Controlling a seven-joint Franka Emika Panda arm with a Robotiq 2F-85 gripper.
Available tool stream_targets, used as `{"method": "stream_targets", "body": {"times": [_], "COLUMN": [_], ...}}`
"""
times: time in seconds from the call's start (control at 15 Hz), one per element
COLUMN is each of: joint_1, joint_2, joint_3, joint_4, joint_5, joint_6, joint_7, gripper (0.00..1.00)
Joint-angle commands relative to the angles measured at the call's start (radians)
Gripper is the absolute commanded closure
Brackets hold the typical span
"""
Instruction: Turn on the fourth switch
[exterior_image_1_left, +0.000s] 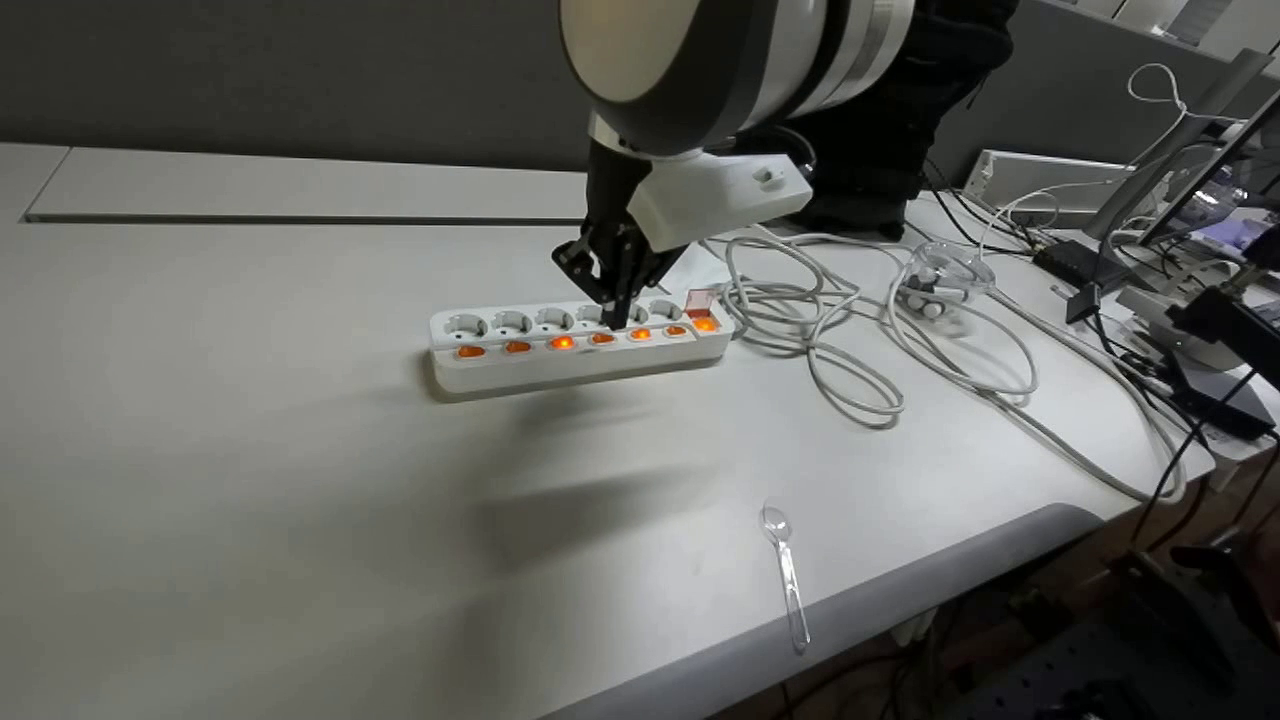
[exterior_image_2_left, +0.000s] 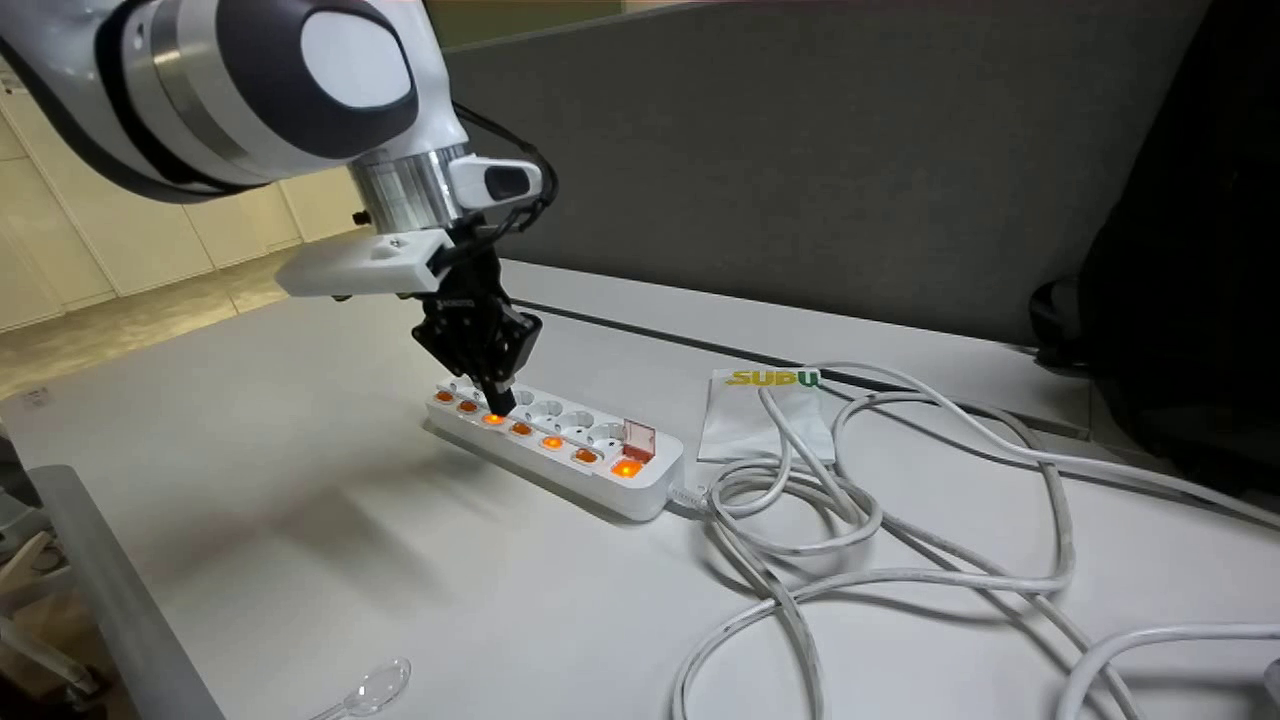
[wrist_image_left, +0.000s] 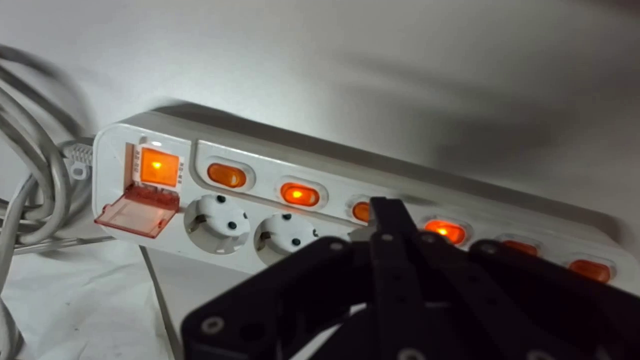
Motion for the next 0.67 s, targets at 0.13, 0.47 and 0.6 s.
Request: {"method": "stream_targets", "body": {"times": [0.13, 0.47, 0.6], "joint_1": [0.013, 0.012, 0.015], "joint_2": [0.034, 0.05, 0.057], "joint_3": [-0.024, -0.021, -0.021], "joint_4": [0.026, 0.034, 0.04], "joint_5": [0.011, 0.019, 0.02], "joint_6": [0.014, 0.012, 0.013], "joint_7": [-0.003, -0.009, -0.006], "gripper": [1.0, 1.0, 1.0]}}
